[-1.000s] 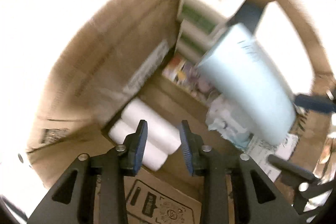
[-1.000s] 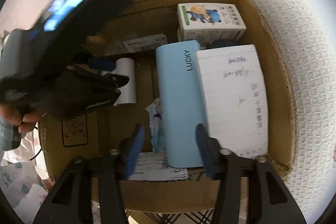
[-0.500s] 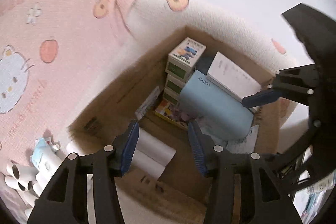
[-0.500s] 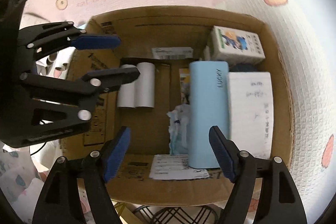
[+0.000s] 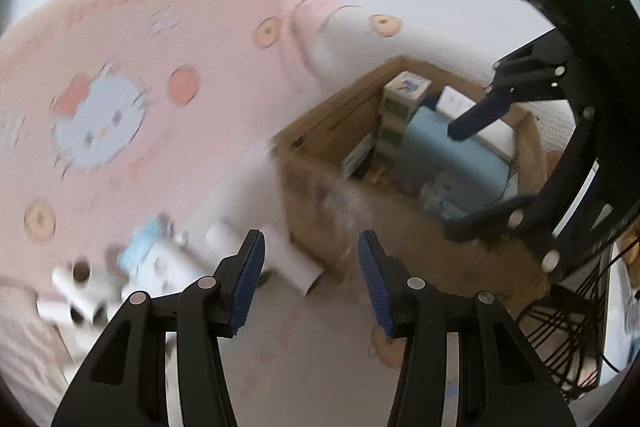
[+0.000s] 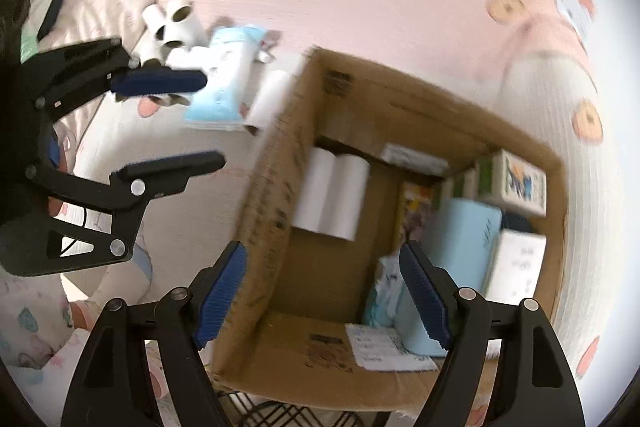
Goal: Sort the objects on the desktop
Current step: 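Swing both open grippers away from the box toward the tube pile, then lower both grippers over the white tube pile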
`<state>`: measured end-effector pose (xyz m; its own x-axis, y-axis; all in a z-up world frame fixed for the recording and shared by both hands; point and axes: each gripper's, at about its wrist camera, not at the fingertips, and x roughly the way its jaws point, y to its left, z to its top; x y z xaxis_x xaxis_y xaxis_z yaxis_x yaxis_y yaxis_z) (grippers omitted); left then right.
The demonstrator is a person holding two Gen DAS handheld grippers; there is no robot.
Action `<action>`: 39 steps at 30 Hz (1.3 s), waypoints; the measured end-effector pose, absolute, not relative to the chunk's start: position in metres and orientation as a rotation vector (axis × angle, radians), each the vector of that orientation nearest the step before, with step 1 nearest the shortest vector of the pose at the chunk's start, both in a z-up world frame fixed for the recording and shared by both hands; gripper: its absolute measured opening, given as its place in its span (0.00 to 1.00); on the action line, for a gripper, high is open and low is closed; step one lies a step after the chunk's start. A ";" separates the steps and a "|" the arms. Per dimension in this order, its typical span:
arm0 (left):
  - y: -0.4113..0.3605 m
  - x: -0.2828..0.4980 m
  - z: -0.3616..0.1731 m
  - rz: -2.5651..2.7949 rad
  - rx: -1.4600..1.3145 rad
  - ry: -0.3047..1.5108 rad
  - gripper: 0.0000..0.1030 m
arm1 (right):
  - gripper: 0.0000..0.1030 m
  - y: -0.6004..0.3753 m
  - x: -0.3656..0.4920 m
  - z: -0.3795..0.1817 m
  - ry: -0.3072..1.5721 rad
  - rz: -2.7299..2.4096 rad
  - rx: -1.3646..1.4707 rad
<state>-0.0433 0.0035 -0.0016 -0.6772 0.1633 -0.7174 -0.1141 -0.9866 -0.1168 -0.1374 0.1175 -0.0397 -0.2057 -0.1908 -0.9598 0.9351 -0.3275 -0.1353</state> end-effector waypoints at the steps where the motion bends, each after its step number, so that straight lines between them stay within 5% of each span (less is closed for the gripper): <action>1: -0.004 -0.037 -0.005 2.755 -1.194 -0.127 0.52 | 0.76 0.110 -0.132 -0.043 1.010 -1.663 1.153; 9: -0.062 0.009 -0.045 2.886 -1.360 -0.330 0.51 | 0.76 0.075 -0.054 -0.032 1.072 -1.635 0.827; 16: -0.102 0.051 -0.065 2.965 -1.457 -0.418 0.51 | 0.77 0.029 -0.010 -0.077 1.046 -1.571 0.817; 22: -0.138 0.086 -0.087 2.972 -1.484 -0.716 0.51 | 0.78 -0.007 0.012 -0.112 1.011 -1.499 0.861; 32: -0.182 0.105 -0.124 2.870 -1.566 -1.163 0.51 | 0.78 -0.039 0.018 -0.178 0.612 -1.386 1.049; 39: -0.189 0.099 -0.145 2.841 -1.520 -1.291 0.51 | 0.78 -0.053 0.015 -0.197 0.607 -1.441 0.903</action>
